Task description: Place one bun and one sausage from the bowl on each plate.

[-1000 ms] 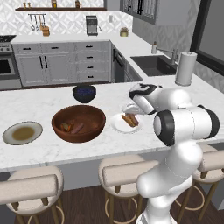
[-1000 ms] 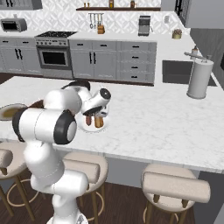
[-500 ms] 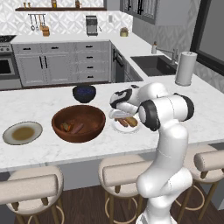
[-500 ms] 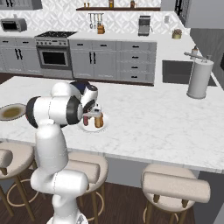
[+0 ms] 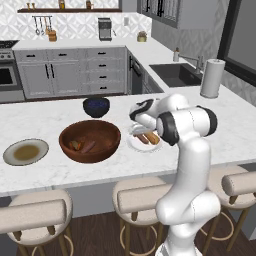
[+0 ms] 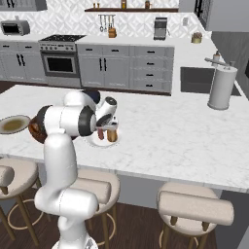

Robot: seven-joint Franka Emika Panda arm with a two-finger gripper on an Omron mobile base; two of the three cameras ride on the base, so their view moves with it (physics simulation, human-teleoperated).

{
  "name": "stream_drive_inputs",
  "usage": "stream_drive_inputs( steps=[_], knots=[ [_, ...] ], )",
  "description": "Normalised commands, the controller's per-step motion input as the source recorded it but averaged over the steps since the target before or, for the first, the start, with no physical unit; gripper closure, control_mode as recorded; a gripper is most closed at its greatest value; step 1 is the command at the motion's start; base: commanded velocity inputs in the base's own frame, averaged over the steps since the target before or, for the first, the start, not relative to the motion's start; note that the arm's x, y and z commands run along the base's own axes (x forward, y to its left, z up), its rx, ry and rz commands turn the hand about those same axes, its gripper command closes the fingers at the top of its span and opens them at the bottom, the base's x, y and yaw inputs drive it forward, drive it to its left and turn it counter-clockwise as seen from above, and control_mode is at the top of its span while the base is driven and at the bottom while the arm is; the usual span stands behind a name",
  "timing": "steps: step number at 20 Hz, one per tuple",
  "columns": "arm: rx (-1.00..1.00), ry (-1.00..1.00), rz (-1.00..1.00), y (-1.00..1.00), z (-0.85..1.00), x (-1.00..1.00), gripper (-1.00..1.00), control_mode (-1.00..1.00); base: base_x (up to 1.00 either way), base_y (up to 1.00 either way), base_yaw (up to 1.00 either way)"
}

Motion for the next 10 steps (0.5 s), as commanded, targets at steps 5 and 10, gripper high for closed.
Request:
stream_drive_inputs(
  steps=[5,10],
  knots=[
    [0.02,-0.49,-0.02,0.28,-0.65,-0.74,-1.0,-1.0,0.0,0.0,0.0],
    [0.01,-0.18,-0.01,-0.03,-0.18,-0.02,-1.0,-1.0,0.0,0.0,0.0]
  ],
)
